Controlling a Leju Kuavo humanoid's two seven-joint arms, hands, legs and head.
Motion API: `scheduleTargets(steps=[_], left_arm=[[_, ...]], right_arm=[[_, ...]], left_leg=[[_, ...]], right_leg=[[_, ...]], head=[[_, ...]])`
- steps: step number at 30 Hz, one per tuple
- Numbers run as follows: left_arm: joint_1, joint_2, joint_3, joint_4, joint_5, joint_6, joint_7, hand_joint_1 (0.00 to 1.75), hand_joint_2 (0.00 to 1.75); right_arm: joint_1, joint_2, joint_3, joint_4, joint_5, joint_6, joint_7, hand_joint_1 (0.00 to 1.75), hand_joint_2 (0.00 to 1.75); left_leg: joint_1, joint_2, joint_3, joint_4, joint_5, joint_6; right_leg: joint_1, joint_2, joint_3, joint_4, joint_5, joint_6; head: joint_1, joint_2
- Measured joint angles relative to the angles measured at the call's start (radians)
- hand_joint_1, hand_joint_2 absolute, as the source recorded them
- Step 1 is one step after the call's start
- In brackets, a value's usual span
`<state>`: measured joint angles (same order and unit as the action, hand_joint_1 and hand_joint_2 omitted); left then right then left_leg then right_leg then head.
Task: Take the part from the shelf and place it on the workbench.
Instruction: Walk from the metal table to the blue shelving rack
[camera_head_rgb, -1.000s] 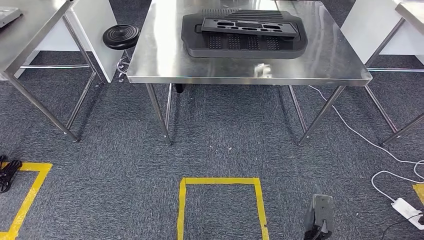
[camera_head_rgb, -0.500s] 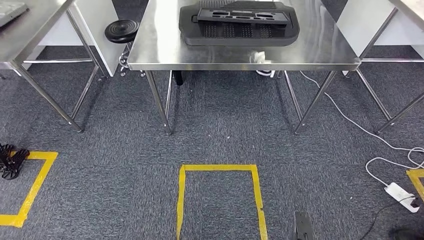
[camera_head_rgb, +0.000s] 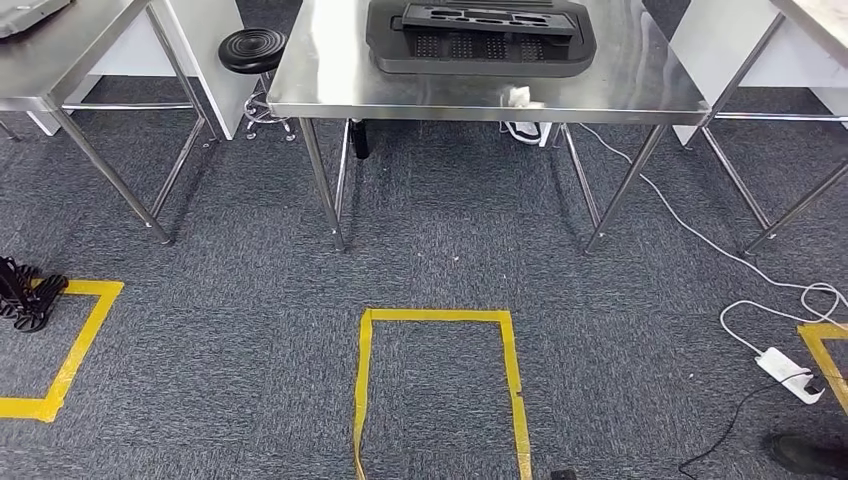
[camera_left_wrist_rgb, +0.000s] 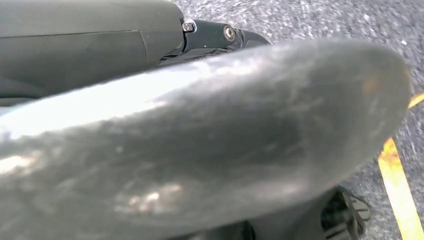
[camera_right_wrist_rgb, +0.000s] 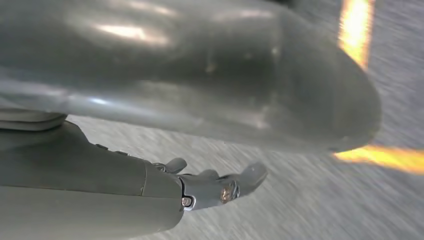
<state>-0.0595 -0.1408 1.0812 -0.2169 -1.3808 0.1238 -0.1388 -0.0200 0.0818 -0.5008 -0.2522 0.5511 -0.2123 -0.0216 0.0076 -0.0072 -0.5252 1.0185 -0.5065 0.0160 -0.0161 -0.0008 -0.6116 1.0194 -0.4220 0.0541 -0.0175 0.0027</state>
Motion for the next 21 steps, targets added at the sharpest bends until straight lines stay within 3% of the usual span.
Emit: scheduleTargets(steps=[2, 4, 5, 6, 7, 8, 9, 11, 12, 13, 14, 15, 16, 17, 19, 20, 21], left_arm=[[-0.001, 0.001, 0.000, 0.000, 0.000, -0.001, -0.001, 0.00, 0.00], [-0.002, 0.002, 0.000, 0.000, -0.001, -0.002, -0.002, 0.00, 0.00], [-0.003, 0.002, 0.000, 0.000, -0.001, -0.002, -0.002, 0.00, 0.00], [-0.003, 0.002, 0.000, 0.000, -0.001, -0.001, -0.001, 0.00, 0.00], [-0.003, 0.002, -0.001, 0.000, -0.002, -0.001, -0.001, 0.00, 0.00], [-0.003, 0.002, -0.001, 0.000, -0.002, -0.001, -0.001, 0.00, 0.00], [-0.004, 0.002, -0.001, 0.000, -0.002, -0.001, -0.002, 0.00, 0.00], [-0.006, 0.001, -0.003, 0.000, -0.002, -0.001, -0.002, 0.00, 0.00], [-0.007, 0.001, -0.005, 0.000, -0.002, -0.001, -0.002, 0.00, 0.00], [-0.007, 0.001, -0.006, 0.000, -0.002, -0.001, -0.002, 0.00, 0.00], [-0.006, 0.001, -0.007, 0.000, -0.002, 0.000, -0.002, 0.00, 0.00], [-0.004, 0.001, -0.008, 0.000, -0.002, 0.000, -0.003, 0.00, 0.00], [-0.003, 0.001, -0.008, 0.000, -0.002, 0.001, -0.003, 0.00, 0.00], [0.000, 0.002, -0.008, 0.001, -0.002, 0.001, -0.003, 0.00, 0.00], [0.002, 0.002, -0.008, 0.001, -0.002, 0.002, -0.002, 0.00, 0.00], [0.002, 0.002, -0.008, 0.001, -0.002, 0.002, -0.002, 0.00, 0.00], [0.002, 0.002, -0.008, 0.001, -0.002, 0.002, -0.002, 0.00, 0.00]], right_arm=[[0.005, 0.005, 0.003, 0.013, 0.006, 0.016, 0.034, 0.00, 0.00], [0.006, 0.009, 0.010, 0.021, 0.021, 0.023, 0.053, 0.00, 0.00], [0.006, 0.010, 0.014, 0.024, 0.028, 0.026, 0.061, 0.00, 0.00], [0.006, 0.010, 0.018, 0.026, 0.034, 0.029, 0.067, 0.00, 0.00], [0.006, 0.010, 0.021, 0.028, 0.039, 0.031, 0.071, 0.00, 0.00], [0.006, 0.010, 0.023, 0.029, 0.042, 0.034, 0.074, 0.00, 0.00], [0.005, 0.010, 0.025, 0.029, 0.043, 0.035, 0.075, 0.00, 0.00], [0.000, 0.011, 0.030, 0.030, 0.046, 0.038, 0.075, 0.00, 0.00], [-0.002, 0.012, 0.033, 0.030, 0.048, 0.039, 0.075, 0.00, 0.00], [-0.003, 0.013, 0.035, 0.031, 0.049, 0.039, 0.075, 0.00, 0.00], [-0.003, 0.014, 0.037, 0.033, 0.051, 0.038, 0.076, 0.00, 0.00], [-0.003, 0.014, 0.038, 0.035, 0.051, 0.037, 0.079, 0.00, 0.00], [-0.002, 0.014, 0.038, 0.036, 0.052, 0.036, 0.083, 0.00, 0.00], [0.000, 0.014, 0.038, 0.037, 0.053, 0.035, 0.087, 0.00, 0.00], [0.003, 0.014, 0.038, 0.038, 0.054, 0.034, 0.092, 0.00, 0.00], [0.004, 0.014, 0.038, 0.038, 0.055, 0.034, 0.094, 0.00, 0.00], [0.004, 0.014, 0.038, 0.038, 0.055, 0.034, 0.095, 0.00, 0.00]], left_leg=[[0.003, 0.006, -0.027, -0.006, 0.025, 0.020], [0.002, 0.009, -0.060, -0.005, 0.053, 0.027], [0.002, 0.012, -0.078, -0.005, 0.068, 0.027], [0.002, 0.014, -0.096, -0.005, 0.083, 0.026], [0.002, 0.016, -0.115, -0.004, 0.099, 0.023], [0.003, 0.017, -0.134, -0.004, 0.115, 0.020], [0.003, 0.017, -0.150, -0.003, 0.131, 0.016], [0.001, 0.018, -0.170, -0.003, 0.160, 0.005], [-0.001, 0.018, -0.173, -0.007, 0.175, -0.001], [-0.001, 0.019, -0.174, -0.015, 0.190, -0.008], [0.000, 0.020, -0.173, -0.025, 0.205, -0.015], [0.003, 0.019, -0.177, -0.028, 0.202, -0.021], [0.005, 0.017, -0.184, -0.017, 0.175, -0.027], [0.006, 0.015, -0.193, 0.014, 0.126, -0.032], [0.008, 0.013, -0.215, 0.140, 0.002, -0.039], [0.008, 0.011, -0.221, 0.211, -0.032, -0.043], [0.010, 0.010, -0.219, 0.267, -0.037, -0.047]], right_leg=[[-0.001, 0.002, -0.025, 0.055, -0.061, -0.006], [-0.001, 0.002, -0.059, 0.175, -0.151, -0.015], [-0.001, 0.002, -0.068, 0.234, -0.175, -0.010], [-0.002, 0.002, -0.065, 0.273, -0.176, 0.001], [-0.003, 0.002, -0.044, 0.279, -0.155, 0.015], [-0.003, 0.002, -0.006, 0.250, -0.128, 0.028], [-0.004, 0.002, 0.049, 0.187, -0.110, 0.033], [-0.002, 0.001, 0.176, 0.015, -0.124, 0.021], [0.000, 0.001, 0.213, -0.046, -0.138, 0.010], [0.003, 0.001, 0.227, -0.077, -0.145, 0.000], [0.003, 0.001, 0.215, -0.077, -0.138, -0.008], [0.000, -0.001, 0.204, -0.077, -0.126, -0.017], [-0.003, -0.002, 0.191, -0.076, -0.112, -0.028], [-0.007, -0.004, 0.177, -0.076, -0.097, -0.037], [-0.007, -0.006, 0.147, -0.074, -0.070, -0.047], [-0.007, -0.006, 0.131, -0.071, -0.057, -0.047], [-0.007, -0.007, 0.114, -0.067, -0.045, -0.044]], head=[[0.004, 0.000], [0.009, 0.000], [0.008, 0.000], [0.009, 0.000], [0.009, 0.000], [0.010, 0.000], [0.010, 0.000], [0.009, 0.000], [0.008, 0.000], [0.008, 0.000], [0.006, 0.000], [0.005, 0.000], [0.004, 0.000], [0.002, 0.000], [0.000, 0.000], [0.000, 0.000], [0.000, 0.000]])
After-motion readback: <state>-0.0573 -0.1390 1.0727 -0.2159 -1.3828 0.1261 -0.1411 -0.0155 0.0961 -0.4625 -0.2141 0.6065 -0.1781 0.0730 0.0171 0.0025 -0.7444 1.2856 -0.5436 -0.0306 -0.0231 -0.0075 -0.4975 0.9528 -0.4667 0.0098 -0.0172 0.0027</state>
